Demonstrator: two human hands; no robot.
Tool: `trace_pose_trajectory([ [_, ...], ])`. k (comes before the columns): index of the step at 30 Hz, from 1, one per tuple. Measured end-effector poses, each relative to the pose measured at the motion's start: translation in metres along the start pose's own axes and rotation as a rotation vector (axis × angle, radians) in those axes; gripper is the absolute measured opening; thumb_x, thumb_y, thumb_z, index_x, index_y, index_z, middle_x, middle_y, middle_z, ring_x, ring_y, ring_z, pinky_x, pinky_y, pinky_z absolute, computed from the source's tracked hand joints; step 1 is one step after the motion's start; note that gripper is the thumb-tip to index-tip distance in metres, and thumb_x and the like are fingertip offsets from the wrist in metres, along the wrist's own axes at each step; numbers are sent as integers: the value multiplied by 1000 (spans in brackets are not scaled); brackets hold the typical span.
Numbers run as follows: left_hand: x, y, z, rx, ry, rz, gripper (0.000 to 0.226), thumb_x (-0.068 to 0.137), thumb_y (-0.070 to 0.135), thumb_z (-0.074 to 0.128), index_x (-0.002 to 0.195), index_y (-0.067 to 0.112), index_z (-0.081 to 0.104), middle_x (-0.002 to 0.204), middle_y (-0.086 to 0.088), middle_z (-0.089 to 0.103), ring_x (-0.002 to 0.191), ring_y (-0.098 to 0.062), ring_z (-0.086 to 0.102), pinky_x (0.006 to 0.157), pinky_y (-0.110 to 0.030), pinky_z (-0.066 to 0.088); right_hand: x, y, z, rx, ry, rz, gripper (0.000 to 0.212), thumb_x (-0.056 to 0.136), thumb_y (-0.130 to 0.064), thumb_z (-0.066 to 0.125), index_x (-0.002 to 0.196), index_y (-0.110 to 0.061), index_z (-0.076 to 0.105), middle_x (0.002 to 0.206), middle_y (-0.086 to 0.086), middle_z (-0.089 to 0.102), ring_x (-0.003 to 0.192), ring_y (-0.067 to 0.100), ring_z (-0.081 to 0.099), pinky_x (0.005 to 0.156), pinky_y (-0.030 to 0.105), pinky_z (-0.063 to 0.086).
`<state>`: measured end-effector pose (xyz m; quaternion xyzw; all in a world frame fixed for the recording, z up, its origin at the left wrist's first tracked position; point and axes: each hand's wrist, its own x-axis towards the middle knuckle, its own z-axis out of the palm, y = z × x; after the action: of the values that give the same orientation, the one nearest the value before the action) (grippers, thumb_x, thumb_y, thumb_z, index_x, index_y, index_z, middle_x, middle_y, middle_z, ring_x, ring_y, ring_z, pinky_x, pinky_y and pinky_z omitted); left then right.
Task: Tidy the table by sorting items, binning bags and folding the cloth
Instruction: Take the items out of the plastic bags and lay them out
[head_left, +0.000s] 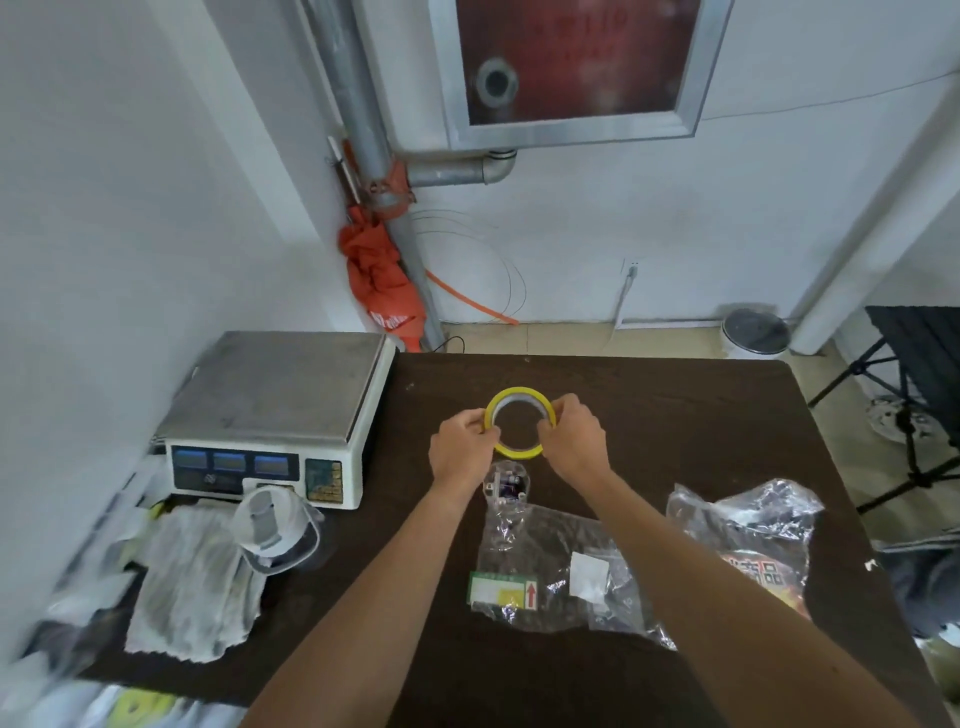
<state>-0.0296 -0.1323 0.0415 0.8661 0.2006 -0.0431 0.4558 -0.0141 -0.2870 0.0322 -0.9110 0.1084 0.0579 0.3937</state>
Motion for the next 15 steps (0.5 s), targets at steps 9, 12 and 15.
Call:
trace_pose_trajectory([
  [9, -24, -86, -76, -77, -22, -126, 27, 93, 33, 65, 117, 21, 67, 89, 5, 74, 63, -15, 75, 72, -36, 63, -34, -54, 67, -95, -224, -173, 9, 93, -24, 61, 101, -24, 56, 94, 0, 66, 79, 16, 65, 67, 31, 52],
  [12, -38, -109, -95, -107, -111, -187, 28, 100, 30, 54, 125, 18, 58, 87, -8, 72, 60, -18, 72, 49, -21, 52, -51, -69, 93, -156, -273, -226, 10, 92, -26, 61, 102, -25, 57, 93, -1, 66, 81, 17, 65, 66, 31, 49],
  [15, -51, -133, -106, -22, -147, -239, 26, 103, 24, 43, 117, 9, 60, 75, -7, 72, 55, -16, 72, 48, -19, 51, -67, -74, 116, -218, -330, -280, 16, 90, -31, 63, 103, -26, 57, 98, -2, 64, 87, 19, 64, 78, 37, 53],
])
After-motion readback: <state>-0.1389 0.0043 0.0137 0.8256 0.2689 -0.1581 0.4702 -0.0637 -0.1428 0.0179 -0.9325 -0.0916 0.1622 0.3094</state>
